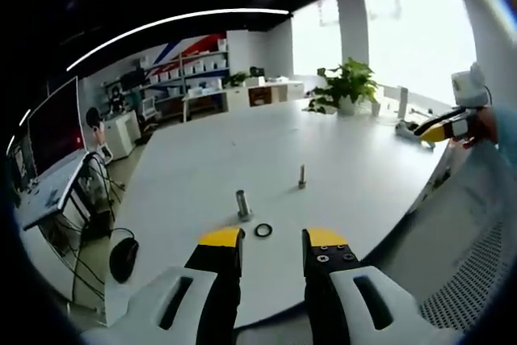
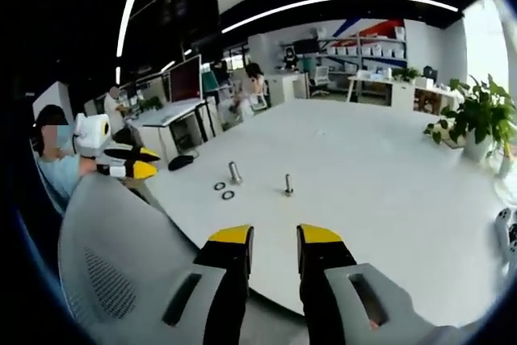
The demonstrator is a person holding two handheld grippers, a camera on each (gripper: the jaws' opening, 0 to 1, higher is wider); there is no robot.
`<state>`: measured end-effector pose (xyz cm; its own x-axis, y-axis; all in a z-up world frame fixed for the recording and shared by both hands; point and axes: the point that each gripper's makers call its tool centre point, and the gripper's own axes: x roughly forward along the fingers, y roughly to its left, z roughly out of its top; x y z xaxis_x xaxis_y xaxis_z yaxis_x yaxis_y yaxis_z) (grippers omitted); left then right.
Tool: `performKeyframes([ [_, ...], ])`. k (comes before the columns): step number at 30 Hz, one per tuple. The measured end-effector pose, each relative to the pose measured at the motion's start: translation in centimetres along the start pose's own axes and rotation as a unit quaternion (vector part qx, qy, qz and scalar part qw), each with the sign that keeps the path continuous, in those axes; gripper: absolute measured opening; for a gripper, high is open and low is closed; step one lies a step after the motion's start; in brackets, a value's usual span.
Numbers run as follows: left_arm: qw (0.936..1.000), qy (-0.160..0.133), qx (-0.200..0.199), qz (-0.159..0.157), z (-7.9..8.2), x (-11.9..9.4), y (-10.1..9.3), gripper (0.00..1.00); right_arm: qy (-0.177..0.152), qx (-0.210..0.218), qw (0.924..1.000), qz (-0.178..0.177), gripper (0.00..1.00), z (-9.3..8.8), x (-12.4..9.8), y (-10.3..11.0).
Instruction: Place the washer onto the threaded stud by aligning its center hole with the stud, sliding it down to the base, and recovering from edge contact or off-axis alignment until the washer reaches the visible bottom stop.
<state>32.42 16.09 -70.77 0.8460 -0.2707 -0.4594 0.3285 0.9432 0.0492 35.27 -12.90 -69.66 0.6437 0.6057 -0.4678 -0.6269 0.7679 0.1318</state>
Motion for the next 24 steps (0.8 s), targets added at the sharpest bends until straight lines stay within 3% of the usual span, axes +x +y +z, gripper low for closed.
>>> performKeyframes([
  [13,0.9998,0.015,0.007,-0.009,-0.4,0.1,-0.2,0.28,0.009,-0.010,0.9997,-0.020,0.25,-2.1,0.5,1.7],
  [17,0.9997,0.017,0.007,-0.014,-0.5,0.1,-0.3,0.28,0.007,-0.013,0.9996,-0.022,0.25,-2.0,0.6,1.4],
  [24,0.9989,0.035,0.007,-0.031,-1.0,0.3,-0.7,0.29,0.036,-0.010,0.9987,-0.033,0.24,-3.0,0.8,1.0],
])
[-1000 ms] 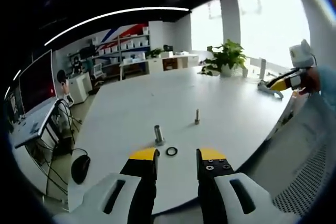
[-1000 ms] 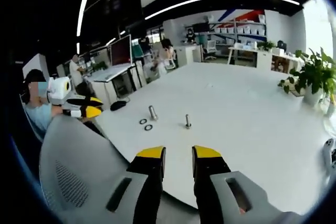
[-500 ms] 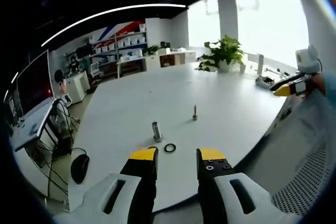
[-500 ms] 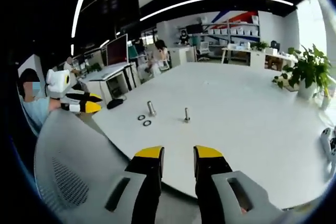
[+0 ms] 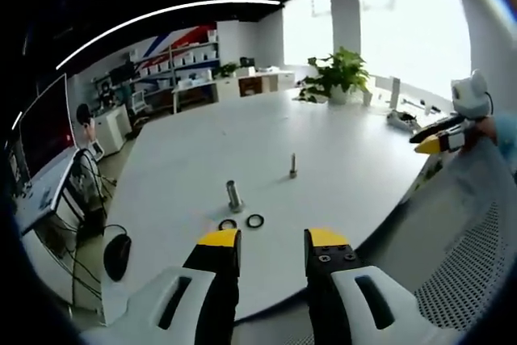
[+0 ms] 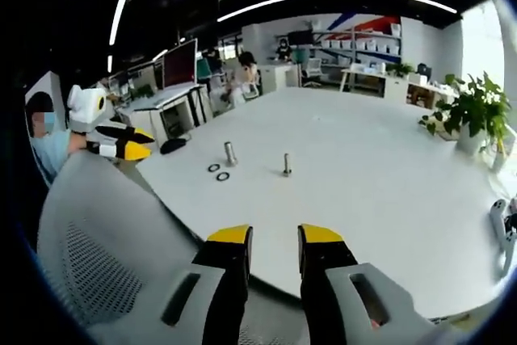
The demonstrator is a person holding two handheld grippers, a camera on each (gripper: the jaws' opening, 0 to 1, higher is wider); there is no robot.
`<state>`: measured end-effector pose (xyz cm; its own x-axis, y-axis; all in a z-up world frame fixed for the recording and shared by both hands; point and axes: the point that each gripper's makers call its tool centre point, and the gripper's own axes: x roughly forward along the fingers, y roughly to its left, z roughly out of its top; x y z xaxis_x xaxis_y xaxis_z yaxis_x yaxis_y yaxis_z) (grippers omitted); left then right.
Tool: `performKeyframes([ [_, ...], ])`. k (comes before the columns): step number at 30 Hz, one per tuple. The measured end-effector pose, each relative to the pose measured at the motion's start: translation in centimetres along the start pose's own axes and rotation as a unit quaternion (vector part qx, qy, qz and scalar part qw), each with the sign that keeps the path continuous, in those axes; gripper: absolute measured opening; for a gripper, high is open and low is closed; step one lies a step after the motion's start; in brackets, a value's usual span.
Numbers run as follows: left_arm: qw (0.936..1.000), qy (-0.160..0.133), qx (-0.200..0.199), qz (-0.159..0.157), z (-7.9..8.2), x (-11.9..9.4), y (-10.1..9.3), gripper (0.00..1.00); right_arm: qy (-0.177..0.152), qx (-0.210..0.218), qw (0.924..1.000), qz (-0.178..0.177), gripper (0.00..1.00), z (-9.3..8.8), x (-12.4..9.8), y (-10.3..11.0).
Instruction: Place the washer onto the threaded stud by aligning its center hole with the stud, sliding it down to the base, and recovering from edge contact or off-axis alignment until the washer reaches the visible bottom stop.
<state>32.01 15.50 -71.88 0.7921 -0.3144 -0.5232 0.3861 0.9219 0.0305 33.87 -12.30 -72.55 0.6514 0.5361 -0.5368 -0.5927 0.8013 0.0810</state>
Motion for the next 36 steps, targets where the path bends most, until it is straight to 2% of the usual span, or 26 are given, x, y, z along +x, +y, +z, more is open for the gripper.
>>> performKeyframes([
  [7,0.9996,0.016,-0.011,-0.019,-0.4,0.4,0.2,0.28,-0.001,0.015,0.9999,-0.007,0.24,-0.1,0.0,-0.4],
  [10,0.9985,0.023,-0.038,-0.033,-0.5,0.7,0.7,0.28,-0.003,0.019,0.9998,-0.011,0.24,0.0,0.0,-0.6],
  [13,0.9977,0.032,-0.045,-0.038,-0.6,1.2,1.4,0.28,-0.004,0.022,0.9997,-0.011,0.24,0.1,0.0,-0.8],
  [16,0.9973,0.047,-0.030,-0.047,-0.6,1.7,1.8,0.28,-0.006,0.028,0.9995,-0.014,0.24,0.3,0.1,-1.3],
  [23,0.9971,0.053,0.019,-0.052,0.2,2.9,3.0,0.26,-0.020,0.043,0.9986,-0.022,0.24,1.0,0.2,-2.4],
  [28,0.9950,0.074,0.039,-0.055,-0.4,4.0,4.2,0.25,-0.023,0.049,0.9983,-0.020,0.23,1.1,0.3,-2.3],
  [36,0.9925,0.091,0.059,-0.058,-0.6,6.2,6.1,0.23,-0.024,0.055,0.9980,-0.018,0.23,1.2,0.5,-2.3],
])
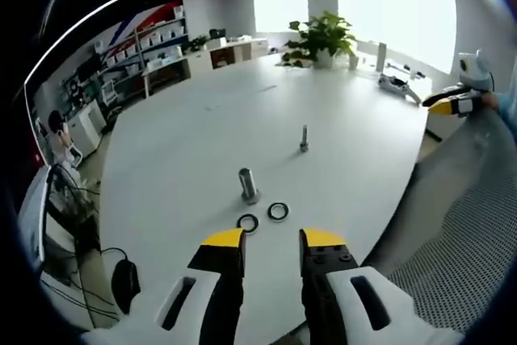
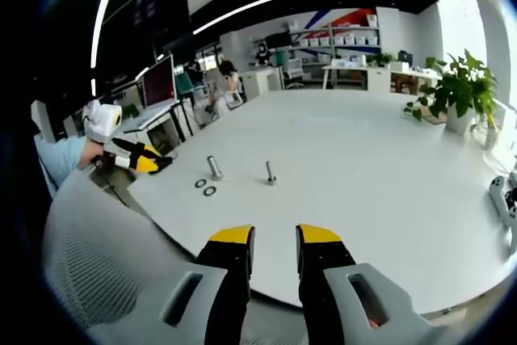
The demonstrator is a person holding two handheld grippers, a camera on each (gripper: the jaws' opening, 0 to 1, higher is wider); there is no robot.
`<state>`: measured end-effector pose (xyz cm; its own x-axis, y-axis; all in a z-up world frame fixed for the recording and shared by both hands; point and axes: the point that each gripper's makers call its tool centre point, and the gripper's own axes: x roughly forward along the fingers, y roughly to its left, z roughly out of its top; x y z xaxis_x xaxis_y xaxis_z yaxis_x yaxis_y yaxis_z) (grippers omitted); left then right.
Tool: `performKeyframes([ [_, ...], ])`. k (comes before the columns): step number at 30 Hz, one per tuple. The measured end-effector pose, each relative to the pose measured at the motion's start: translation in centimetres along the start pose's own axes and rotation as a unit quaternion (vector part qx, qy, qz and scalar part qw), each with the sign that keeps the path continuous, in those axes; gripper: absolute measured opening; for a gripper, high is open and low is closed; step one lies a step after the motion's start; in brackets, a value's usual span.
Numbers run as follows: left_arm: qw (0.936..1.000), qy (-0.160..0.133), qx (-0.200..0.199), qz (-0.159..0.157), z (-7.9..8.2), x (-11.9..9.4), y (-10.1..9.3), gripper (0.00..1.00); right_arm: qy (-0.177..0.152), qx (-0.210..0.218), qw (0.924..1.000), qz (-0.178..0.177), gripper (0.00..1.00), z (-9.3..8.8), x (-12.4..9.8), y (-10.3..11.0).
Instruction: Place the washer onto the threaded stud by aligning its center hole with the stud, sliding it down to the base, and recovering from edge contact or off-axis alignment until the washer reaches the visible bottom stop.
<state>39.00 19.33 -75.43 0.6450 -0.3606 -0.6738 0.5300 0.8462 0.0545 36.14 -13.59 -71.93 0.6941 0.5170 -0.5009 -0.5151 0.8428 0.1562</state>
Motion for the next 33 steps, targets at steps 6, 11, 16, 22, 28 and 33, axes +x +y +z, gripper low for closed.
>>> performKeyframes([
  [6,0.9998,0.017,0.012,-0.006,-0.3,2.1,1.4,0.20,0.003,0.001,1.0000,-0.002,0.23,0.0,0.1,-0.1],
  [11,0.9994,0.028,0.015,-0.013,-0.3,3.6,2.0,0.20,0.004,0.004,1.0000,-0.003,0.22,0.0,0.2,-0.1],
  [16,0.9983,0.046,0.018,-0.030,-0.4,5.7,2.3,0.20,0.004,0.009,0.9999,-0.009,0.22,0.0,0.2,-0.4],
  [22,0.9956,0.075,0.038,-0.042,-1.0,7.9,2.5,0.18,0.007,0.011,0.9998,-0.013,0.22,0.0,0.2,-0.5],
  [28,0.9924,0.103,0.047,-0.050,-2.1,9.2,2.9,0.17,0.008,0.015,0.9997,-0.017,0.21,0.0,0.2,-0.6],
  [33,0.9909,0.116,0.045,-0.052,-2.3,10.4,3.3,0.16,0.009,0.018,0.9997,-0.017,0.21,0.0,0.3,-0.6],
])
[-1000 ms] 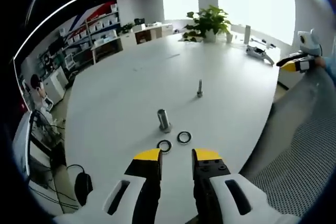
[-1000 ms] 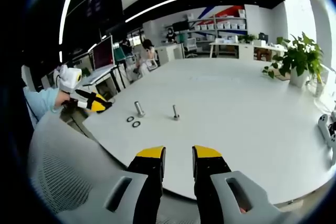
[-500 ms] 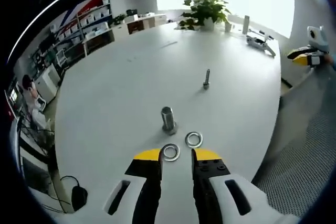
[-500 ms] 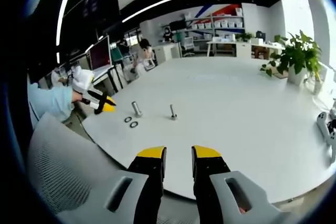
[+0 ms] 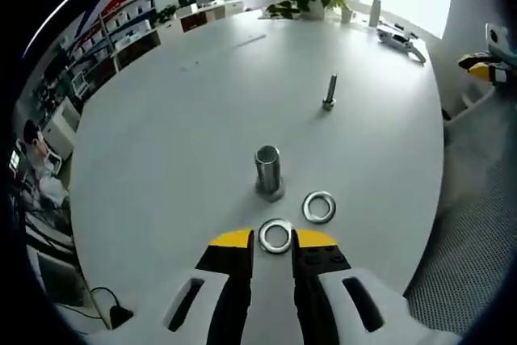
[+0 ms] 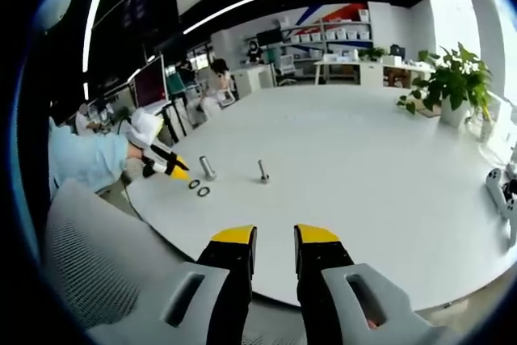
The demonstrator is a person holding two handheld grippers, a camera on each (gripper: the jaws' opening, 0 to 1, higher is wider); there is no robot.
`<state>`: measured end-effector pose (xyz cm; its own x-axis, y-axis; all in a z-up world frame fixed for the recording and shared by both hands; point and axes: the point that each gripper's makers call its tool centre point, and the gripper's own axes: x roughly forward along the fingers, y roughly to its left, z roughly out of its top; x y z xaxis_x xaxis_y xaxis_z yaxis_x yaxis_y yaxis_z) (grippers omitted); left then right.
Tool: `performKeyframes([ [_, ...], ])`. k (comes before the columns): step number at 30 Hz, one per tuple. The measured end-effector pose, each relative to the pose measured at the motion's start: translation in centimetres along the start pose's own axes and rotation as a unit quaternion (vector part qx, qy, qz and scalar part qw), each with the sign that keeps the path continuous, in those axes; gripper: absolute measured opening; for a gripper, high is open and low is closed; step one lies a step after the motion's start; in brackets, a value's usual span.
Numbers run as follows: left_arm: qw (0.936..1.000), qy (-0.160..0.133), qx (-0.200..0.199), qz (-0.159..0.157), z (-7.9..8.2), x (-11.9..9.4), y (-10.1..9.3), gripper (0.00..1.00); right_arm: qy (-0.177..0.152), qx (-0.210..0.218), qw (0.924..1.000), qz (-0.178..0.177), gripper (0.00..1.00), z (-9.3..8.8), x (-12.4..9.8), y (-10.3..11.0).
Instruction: Place the washer onto the threaded stud by aligning its center hole with the stud, sliding it down to the base, and recovering from edge contact or off-axis alignment until the washer reaches the visible bottom stop.
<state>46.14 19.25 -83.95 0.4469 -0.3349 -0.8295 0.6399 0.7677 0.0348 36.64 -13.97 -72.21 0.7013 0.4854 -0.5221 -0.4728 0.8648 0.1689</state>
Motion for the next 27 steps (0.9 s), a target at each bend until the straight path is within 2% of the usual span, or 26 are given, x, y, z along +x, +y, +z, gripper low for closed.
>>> performKeyframes([
  [9,0.9992,0.038,0.007,-0.002,-1.2,1.8,0.2,0.15,0.001,0.004,1.0000,0.002,0.21,-0.1,0.0,0.0],
  [18,0.9987,0.050,0.004,-0.007,-2.0,2.3,-0.2,0.13,0.000,0.007,1.0000,0.004,0.21,-0.2,0.0,-0.1],
  [19,0.9991,0.042,0.000,-0.007,-1.8,2.4,-0.3,0.12,0.000,0.007,1.0000,0.004,0.21,-0.2,0.0,-0.1],
  [27,0.9990,0.043,0.005,-0.008,-1.8,2.6,-0.2,0.08,-0.013,0.007,0.9999,-0.006,0.20,0.3,-0.1,-0.4],
])
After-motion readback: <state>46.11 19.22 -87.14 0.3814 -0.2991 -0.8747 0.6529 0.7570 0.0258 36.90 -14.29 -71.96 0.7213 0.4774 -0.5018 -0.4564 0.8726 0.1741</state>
